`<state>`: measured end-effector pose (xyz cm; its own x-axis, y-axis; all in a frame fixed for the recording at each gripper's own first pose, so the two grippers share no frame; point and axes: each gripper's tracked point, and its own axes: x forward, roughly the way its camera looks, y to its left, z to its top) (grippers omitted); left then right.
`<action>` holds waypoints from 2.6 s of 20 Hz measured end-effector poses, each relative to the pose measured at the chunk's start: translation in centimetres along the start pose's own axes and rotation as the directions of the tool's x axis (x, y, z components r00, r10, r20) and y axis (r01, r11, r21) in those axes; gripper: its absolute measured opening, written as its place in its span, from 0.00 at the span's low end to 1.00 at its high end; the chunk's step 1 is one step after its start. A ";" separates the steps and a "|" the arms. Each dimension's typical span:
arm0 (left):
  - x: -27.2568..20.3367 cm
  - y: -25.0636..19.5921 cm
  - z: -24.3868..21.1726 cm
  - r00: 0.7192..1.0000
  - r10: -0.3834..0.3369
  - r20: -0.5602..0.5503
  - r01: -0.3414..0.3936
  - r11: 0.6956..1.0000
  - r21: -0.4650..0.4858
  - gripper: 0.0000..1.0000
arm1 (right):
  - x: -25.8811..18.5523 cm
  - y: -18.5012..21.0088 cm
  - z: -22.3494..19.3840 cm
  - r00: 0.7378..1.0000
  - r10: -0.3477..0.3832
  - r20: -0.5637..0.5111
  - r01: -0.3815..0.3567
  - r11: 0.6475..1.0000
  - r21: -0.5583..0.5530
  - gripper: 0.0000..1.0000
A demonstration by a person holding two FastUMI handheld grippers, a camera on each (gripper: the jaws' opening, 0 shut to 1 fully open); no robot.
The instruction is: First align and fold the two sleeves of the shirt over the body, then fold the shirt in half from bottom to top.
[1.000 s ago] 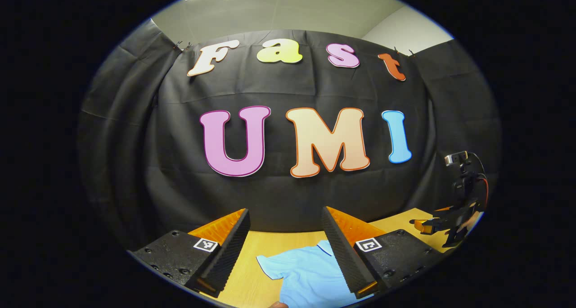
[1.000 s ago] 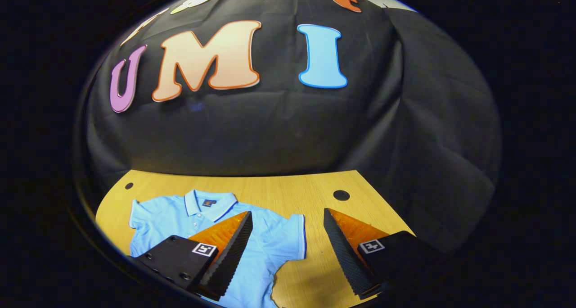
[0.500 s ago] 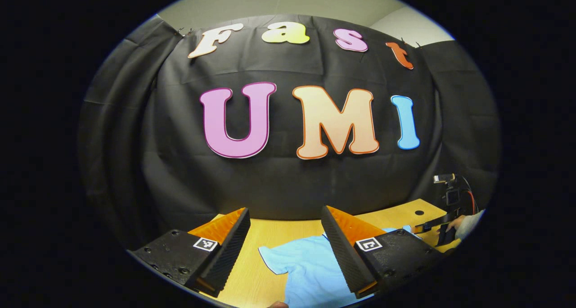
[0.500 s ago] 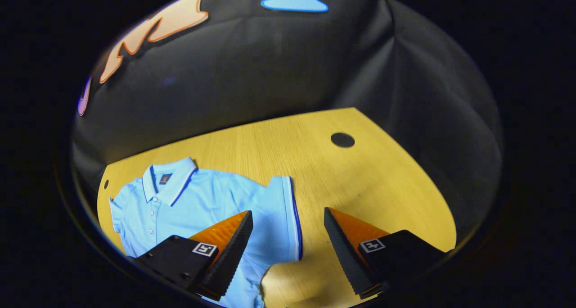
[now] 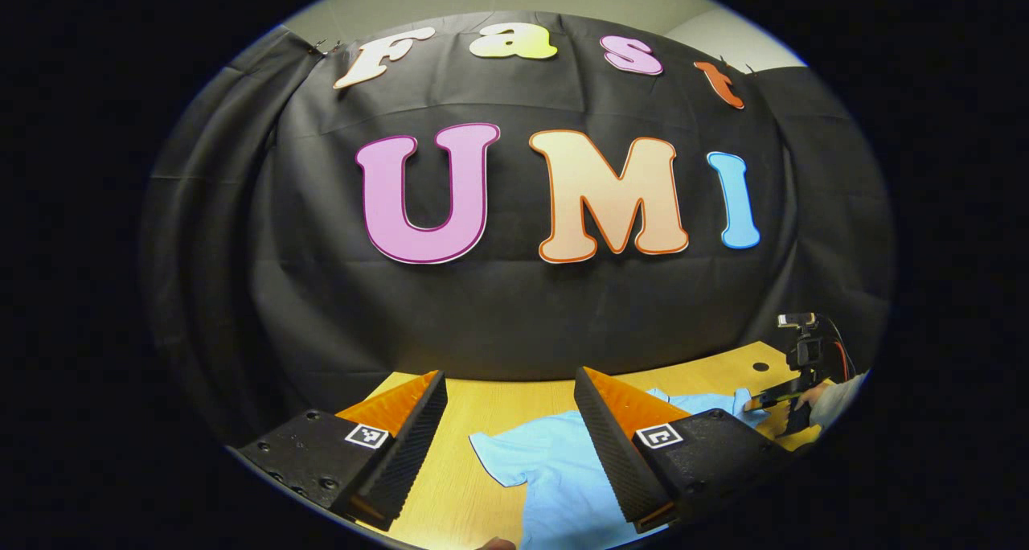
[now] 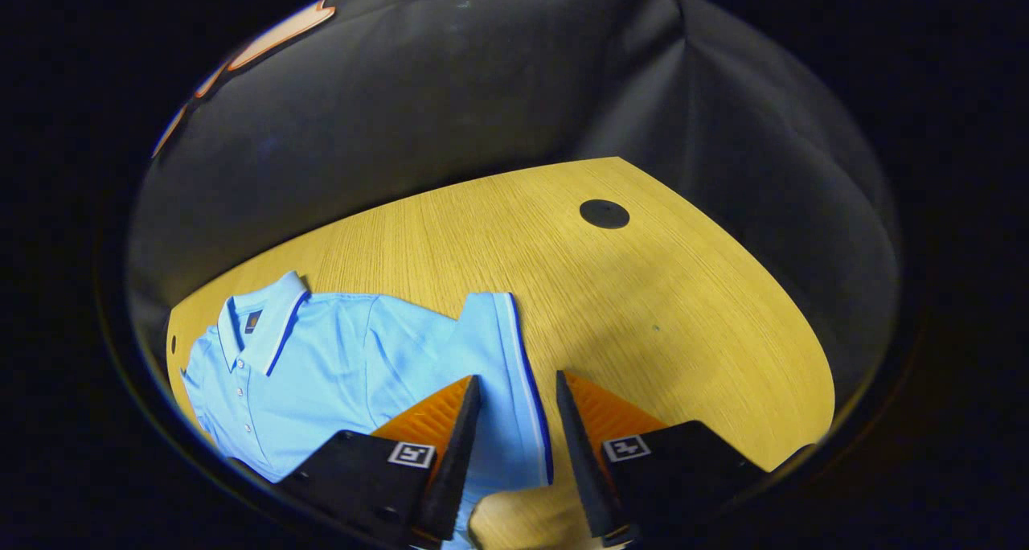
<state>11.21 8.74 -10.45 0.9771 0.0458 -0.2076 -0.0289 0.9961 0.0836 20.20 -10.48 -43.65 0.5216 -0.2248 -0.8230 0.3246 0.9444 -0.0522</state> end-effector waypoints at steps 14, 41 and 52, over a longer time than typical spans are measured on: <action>0.2 0.4 -1.0 1.000 0.003 -0.029 -0.004 0.999 -0.039 0.96 | -5.9 11.2 2.8 0.944 0.315 0.101 -0.326 0.938 0.116 0.02; 12.6 3.0 -19.8 0.939 0.108 -0.327 -0.147 0.984 -0.098 0.95 | -18.8 2.5 -1.9 0.946 0.250 0.205 -0.262 0.965 0.029 0.97; 13.7 2.9 -27.5 0.857 0.112 -0.502 -0.182 0.979 -0.092 0.97 | -19.8 -0.1 -3.3 0.958 0.213 0.190 -0.224 0.974 0.040 0.97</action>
<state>18.71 14.37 -39.89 0.7288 0.1887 -0.6582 -0.2251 0.9739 0.0300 7.27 -5.34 -29.25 0.7193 -0.0598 -0.6921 0.2303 0.9605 0.1564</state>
